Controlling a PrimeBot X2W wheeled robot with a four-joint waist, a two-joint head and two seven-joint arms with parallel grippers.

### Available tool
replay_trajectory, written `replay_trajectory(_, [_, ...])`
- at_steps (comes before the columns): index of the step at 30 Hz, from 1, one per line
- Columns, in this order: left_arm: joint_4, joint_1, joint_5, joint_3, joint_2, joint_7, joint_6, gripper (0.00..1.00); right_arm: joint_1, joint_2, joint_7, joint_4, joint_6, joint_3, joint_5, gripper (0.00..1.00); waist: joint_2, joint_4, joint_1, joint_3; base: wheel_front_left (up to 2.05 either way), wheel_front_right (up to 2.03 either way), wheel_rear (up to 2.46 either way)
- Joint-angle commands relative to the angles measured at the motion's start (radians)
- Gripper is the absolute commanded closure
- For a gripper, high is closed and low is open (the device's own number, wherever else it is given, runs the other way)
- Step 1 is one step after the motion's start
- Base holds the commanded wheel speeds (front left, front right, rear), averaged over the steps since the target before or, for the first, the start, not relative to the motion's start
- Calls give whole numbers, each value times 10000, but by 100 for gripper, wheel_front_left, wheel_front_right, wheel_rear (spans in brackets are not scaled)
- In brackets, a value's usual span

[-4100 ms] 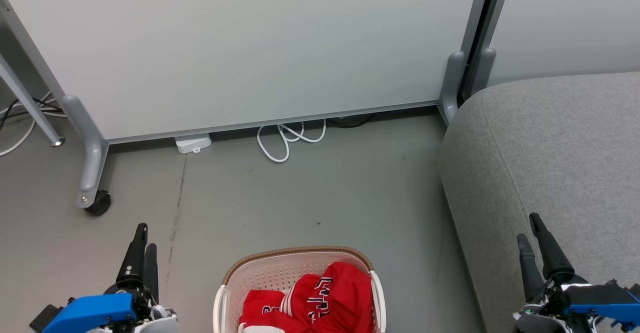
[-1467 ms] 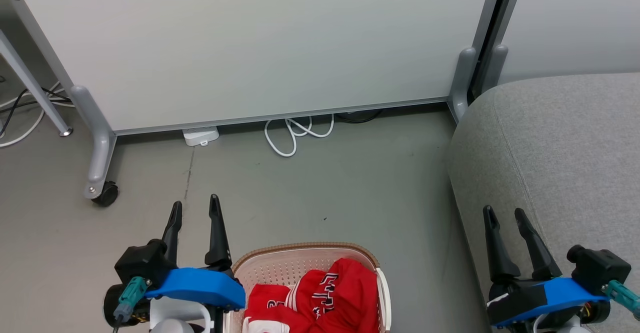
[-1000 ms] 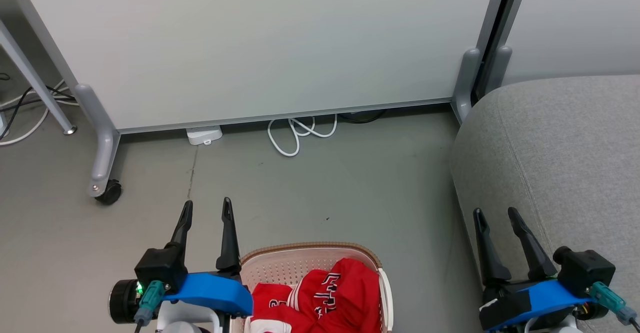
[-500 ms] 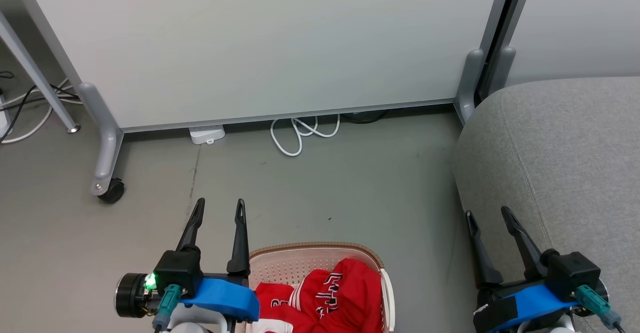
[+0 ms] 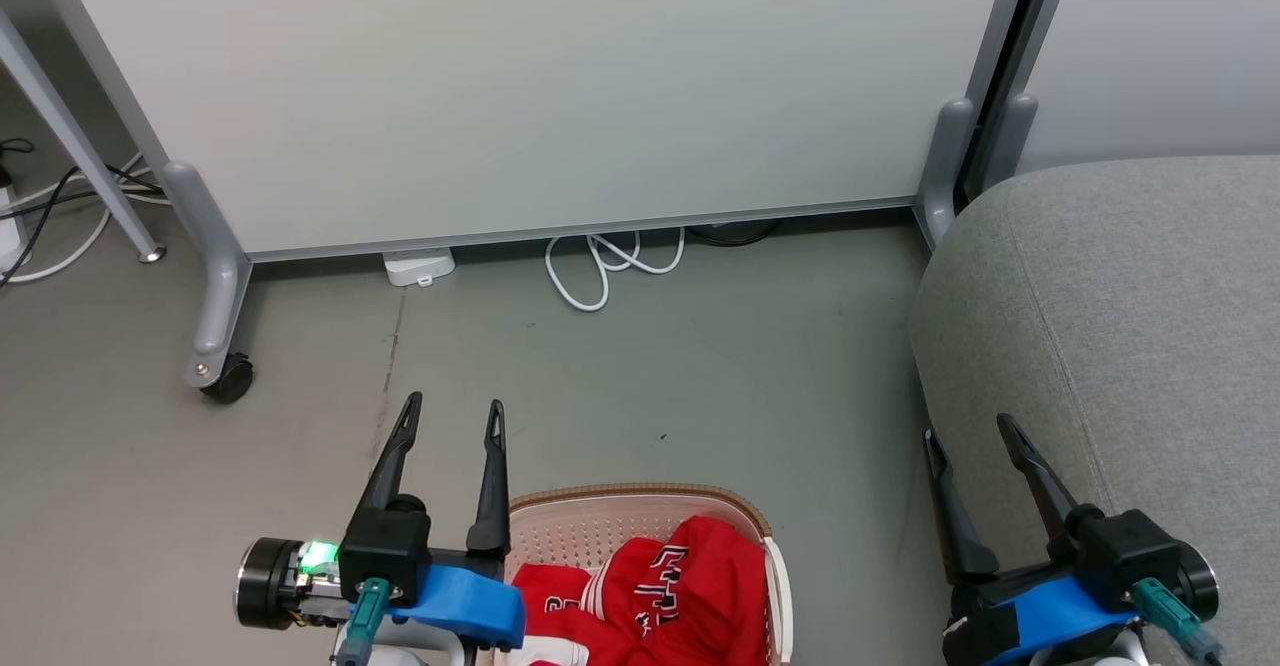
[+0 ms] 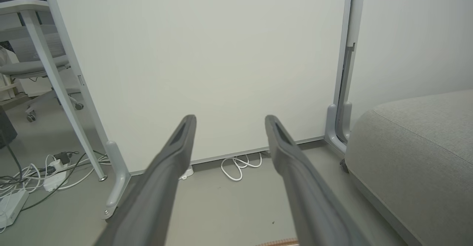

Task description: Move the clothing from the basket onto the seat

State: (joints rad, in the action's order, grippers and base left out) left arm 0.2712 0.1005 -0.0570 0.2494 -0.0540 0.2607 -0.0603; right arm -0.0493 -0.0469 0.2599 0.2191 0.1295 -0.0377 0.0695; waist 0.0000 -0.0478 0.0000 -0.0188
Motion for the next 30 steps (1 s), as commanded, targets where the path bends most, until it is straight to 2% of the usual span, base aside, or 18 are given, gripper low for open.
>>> replay_trajectory(1, [15, 110, 100, 28, 0, 62, 12, 0, 117, -61, 73, 20, 22, -14, -125, 0, 0, -1, 0, 2, 0, 0, 0])
replay_trajectory(14, [288, -3, -302, -178, 30, 60, 299, 0, 167, -59, 63, 108, 22, 39, 303, 0, 0, 21, 0, 28, 0, 0, 0])
replay_trajectory(23, [338, 55, -370, -167, 36, 60, 294, 0, 149, -59, 62, 122, 22, 19, 383, 0, 0, 7, 0, -12, 0, 0, 0])
replay_trajectory(30, [654, 484, -129, -141, 3, 57, 659, 0, 17, -59, 62, -1, 22, 30, 244, 0, 0, 91, 0, -203, 0, 0, 0])
